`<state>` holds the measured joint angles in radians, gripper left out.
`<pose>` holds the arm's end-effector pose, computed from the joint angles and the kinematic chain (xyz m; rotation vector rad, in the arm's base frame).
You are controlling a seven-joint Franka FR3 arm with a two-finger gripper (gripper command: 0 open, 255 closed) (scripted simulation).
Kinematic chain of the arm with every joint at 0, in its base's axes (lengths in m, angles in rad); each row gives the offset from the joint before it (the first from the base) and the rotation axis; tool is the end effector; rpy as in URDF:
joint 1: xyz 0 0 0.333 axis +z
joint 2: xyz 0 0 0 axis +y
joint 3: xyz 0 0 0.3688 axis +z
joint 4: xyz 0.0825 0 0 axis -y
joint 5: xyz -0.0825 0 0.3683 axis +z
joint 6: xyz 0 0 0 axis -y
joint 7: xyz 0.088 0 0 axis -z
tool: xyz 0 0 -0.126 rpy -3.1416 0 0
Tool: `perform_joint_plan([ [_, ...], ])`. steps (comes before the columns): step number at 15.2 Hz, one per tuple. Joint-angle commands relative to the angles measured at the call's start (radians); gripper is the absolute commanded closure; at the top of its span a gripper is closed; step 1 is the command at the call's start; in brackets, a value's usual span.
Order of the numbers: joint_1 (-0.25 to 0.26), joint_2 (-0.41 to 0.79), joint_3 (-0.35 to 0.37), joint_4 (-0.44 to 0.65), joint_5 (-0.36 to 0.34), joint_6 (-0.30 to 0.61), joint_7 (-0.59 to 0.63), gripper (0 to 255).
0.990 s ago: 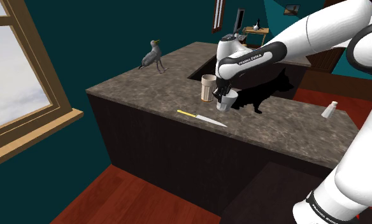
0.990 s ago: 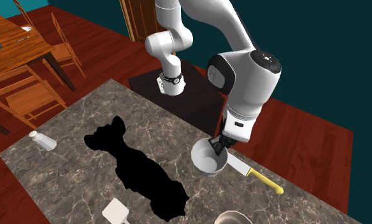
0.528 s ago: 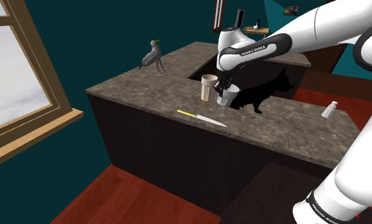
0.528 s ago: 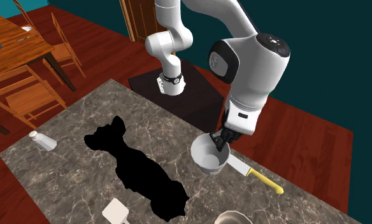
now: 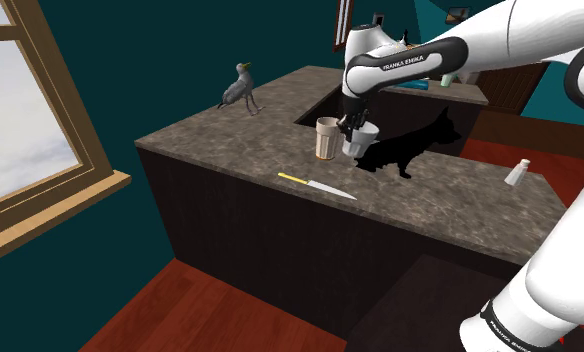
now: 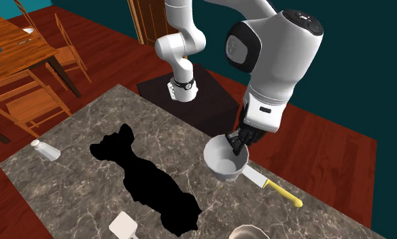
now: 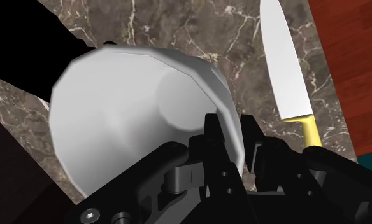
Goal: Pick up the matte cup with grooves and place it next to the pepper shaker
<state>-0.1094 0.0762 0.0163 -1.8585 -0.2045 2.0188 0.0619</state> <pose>0.5787 -0.0697 0.5238 2.9493 -0.1092 0.1198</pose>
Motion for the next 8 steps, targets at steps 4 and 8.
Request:
perform_joint_plan([
  [4, 0.002, -0.008, 0.002, 0.058, 0.005, -0.066, -0.01, 255],
  [8, 0.003, -0.012, 0.003, 0.096, 0.009, -0.107, -0.018, 255],
])
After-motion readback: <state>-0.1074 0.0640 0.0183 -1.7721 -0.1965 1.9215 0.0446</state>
